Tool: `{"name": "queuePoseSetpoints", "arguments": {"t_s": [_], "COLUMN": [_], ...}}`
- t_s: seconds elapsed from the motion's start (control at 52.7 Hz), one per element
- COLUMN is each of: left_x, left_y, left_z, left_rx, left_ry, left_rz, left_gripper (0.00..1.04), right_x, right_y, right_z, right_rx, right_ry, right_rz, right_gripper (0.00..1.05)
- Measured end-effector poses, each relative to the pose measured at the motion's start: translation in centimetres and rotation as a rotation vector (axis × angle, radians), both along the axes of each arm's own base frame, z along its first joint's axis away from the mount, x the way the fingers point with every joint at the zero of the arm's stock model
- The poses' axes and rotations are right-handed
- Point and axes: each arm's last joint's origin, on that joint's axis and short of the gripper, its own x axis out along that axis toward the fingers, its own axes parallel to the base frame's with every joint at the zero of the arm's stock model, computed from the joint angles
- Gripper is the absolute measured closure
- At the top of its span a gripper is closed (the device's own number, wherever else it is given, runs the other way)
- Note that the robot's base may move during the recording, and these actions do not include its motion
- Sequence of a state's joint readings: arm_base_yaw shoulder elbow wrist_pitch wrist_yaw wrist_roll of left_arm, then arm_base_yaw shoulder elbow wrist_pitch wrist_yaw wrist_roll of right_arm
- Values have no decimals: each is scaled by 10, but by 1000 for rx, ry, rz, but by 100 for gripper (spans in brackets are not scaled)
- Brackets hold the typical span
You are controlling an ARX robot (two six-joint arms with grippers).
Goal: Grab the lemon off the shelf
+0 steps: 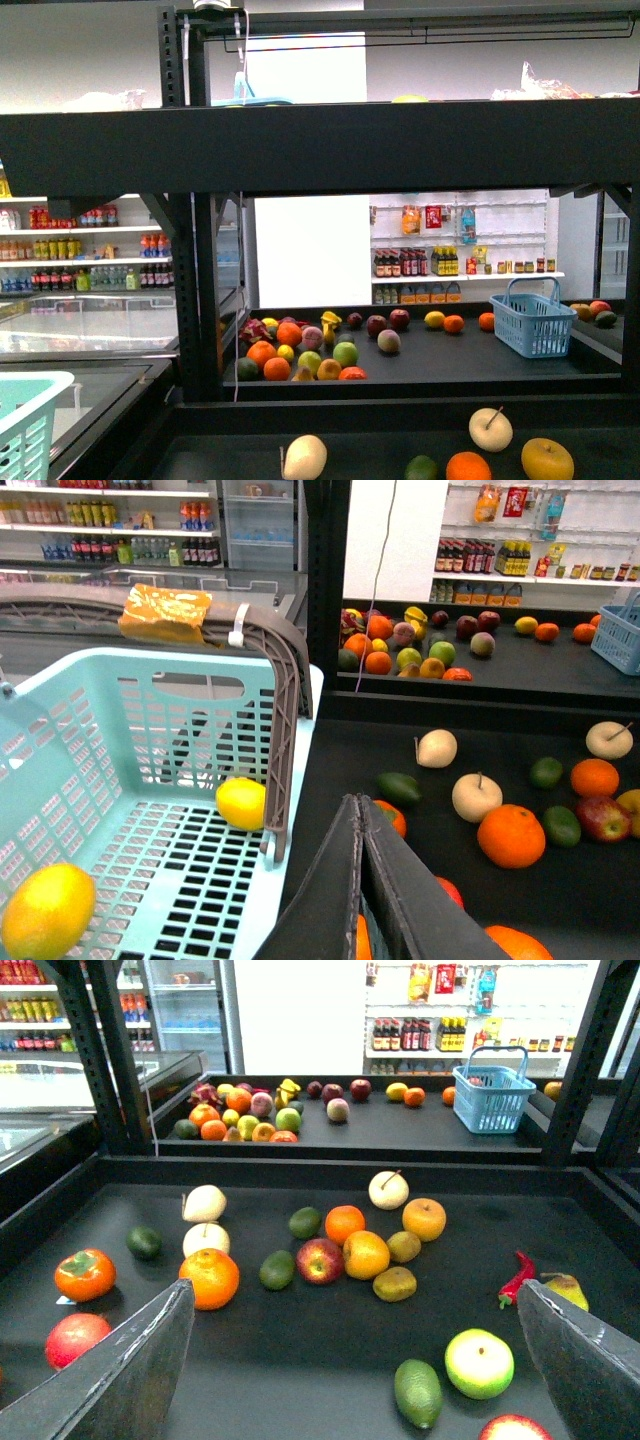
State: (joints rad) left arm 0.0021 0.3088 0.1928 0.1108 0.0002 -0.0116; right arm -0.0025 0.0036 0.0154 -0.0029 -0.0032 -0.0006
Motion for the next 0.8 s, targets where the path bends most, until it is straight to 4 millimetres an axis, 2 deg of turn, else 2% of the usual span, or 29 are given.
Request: {"name": "queuePoseSetpoints", "arguments": {"t_s": [0.399,0.455,0.797], "left_x": [-7,-15,-18], "left_y": [0,0,0], "left_z": [-25,-31,-40], "left_rx": [0,1,1], "left_ry": [-6,16,-11], "left_rz": [0,0,0], "left_gripper": [102,102,102], "right_x": [0,0,0], "right_y": [0,0,0], "right_z": [0,0,0], "right_rx": [0,0,0], "right_ry": [0,0,0], "right_rz": [0,0,0], "right_gripper": [8,8,8]}}
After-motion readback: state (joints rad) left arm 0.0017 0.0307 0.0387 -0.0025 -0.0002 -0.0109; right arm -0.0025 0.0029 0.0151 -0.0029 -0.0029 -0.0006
